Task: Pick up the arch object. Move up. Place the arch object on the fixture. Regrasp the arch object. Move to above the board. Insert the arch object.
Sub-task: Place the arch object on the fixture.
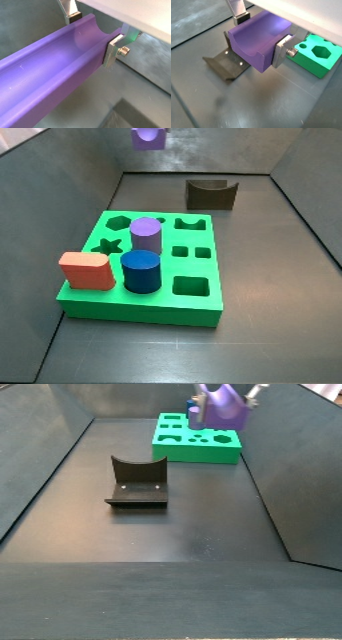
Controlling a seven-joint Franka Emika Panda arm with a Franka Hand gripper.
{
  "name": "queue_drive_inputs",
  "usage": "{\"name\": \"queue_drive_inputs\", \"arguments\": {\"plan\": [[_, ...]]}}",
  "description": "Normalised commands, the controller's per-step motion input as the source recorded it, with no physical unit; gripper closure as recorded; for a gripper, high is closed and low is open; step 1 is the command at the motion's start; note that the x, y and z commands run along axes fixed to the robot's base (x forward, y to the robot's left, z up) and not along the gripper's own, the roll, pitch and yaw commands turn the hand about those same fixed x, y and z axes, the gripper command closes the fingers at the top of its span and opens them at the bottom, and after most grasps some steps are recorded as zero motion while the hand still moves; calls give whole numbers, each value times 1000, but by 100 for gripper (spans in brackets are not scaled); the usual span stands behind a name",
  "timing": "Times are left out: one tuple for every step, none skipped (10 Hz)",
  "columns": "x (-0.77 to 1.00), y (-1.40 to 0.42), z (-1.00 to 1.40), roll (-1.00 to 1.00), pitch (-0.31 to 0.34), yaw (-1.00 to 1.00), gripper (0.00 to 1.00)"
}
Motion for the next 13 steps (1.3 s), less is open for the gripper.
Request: {"name": "queue_drive_inputs", "arguments": {"plan": [[1000, -316, -51, 83, 35, -154, 100], [1000, -284, -49, 81, 44, -91, 100], [1000, -251, -46, 84, 56, -32, 100], [1000, -219, -42, 87, 66, -3, 100], [1000, -193, -38, 92, 77, 13, 100], [1000, -168, -33, 97, 88, 19, 100], [1000, -139, -28, 104, 103, 26, 100], [1000, -119, -25, 110, 115, 31, 100], [1000, -89, -15, 116, 127, 32, 100], [1000, -75, -13, 119, 134, 32, 100], [1000, 716, 141, -1000, 224, 221, 100], [1000, 766, 151, -1000, 223, 212, 100], [918, 609, 93, -1000, 227, 156, 100]]}}
